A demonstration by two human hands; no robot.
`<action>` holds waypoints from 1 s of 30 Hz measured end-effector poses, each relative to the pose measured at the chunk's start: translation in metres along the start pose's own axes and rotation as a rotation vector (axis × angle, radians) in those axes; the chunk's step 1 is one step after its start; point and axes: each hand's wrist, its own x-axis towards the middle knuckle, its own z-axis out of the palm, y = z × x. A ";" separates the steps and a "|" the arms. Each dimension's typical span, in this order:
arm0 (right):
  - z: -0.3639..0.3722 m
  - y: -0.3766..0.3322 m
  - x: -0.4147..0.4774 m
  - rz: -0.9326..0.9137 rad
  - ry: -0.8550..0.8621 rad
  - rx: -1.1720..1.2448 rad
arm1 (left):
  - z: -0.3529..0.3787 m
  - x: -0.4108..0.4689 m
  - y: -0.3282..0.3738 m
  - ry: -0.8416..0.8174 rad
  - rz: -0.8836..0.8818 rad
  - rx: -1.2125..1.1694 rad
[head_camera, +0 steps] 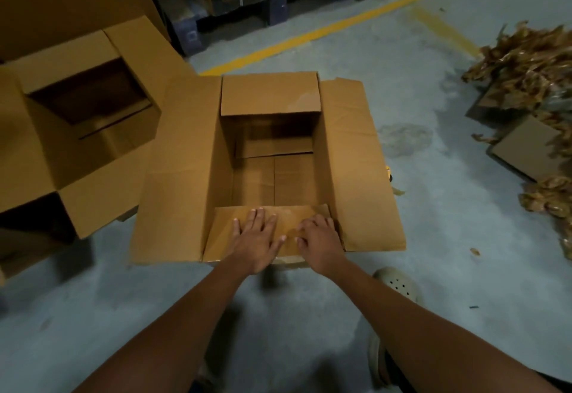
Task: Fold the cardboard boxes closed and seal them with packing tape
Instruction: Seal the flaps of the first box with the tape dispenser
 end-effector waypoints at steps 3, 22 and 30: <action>-0.012 0.002 0.006 0.032 0.018 0.030 | -0.016 0.009 0.011 0.047 -0.004 -0.067; -0.102 -0.021 0.242 -0.135 0.112 -0.269 | -0.158 0.207 -0.028 0.387 0.020 0.141; -0.081 0.008 0.278 -0.079 -0.002 -0.524 | -0.133 0.241 -0.052 0.054 -0.069 0.111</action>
